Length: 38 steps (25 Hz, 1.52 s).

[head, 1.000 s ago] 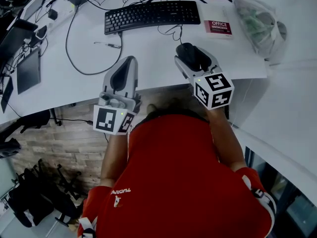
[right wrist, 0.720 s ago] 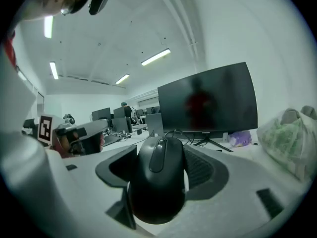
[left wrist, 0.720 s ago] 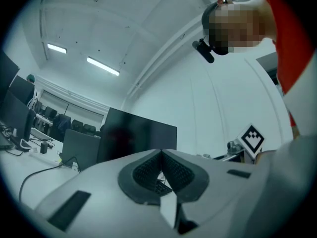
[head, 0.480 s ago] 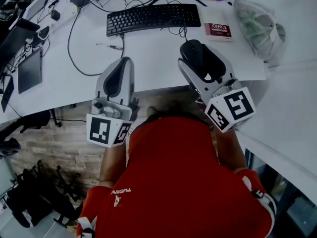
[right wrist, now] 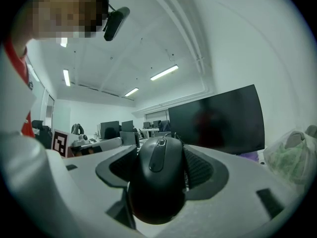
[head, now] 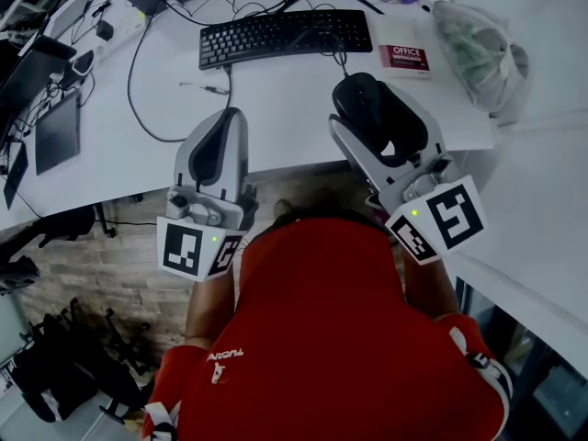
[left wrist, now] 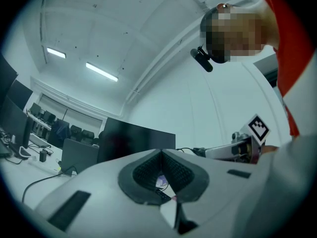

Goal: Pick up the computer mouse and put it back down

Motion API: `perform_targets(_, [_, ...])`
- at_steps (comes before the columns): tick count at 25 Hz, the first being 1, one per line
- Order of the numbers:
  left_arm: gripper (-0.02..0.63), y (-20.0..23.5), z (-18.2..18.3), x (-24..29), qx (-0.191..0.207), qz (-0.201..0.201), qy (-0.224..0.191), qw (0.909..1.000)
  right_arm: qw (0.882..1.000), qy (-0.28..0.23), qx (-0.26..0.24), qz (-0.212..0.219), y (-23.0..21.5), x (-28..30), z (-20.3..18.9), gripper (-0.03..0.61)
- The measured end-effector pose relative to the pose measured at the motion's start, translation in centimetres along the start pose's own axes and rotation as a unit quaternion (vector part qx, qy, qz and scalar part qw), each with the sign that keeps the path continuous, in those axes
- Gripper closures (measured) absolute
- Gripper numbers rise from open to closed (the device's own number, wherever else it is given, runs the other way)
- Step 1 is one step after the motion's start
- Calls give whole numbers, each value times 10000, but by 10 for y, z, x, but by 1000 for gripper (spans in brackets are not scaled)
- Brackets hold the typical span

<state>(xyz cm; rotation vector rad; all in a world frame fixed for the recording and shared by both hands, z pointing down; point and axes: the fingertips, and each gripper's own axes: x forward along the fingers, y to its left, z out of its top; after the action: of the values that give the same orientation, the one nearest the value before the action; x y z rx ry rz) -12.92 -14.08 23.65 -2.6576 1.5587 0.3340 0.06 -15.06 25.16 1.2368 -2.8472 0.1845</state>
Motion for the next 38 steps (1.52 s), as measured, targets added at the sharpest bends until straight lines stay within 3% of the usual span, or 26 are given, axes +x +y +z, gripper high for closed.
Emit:
perform_targets(9, [603,-2,5,-1,1,-11,-59,10000,9997,-227,-55,92,8,-3,18,285])
perform_targets(16, [603,-1,1,-2,-23,6,-1,10000,9999,-74,-68,0,3,1,6,285])
perform_targets(28, [603,0,-22,-3,-126,38,237,9996,9974,608,38,-387,-25,13,-67,285])
perform_targets(38, [603,2,-41,-6,-178,63,433,9989,9884,1344,3,-703,-48,21,-150,285])
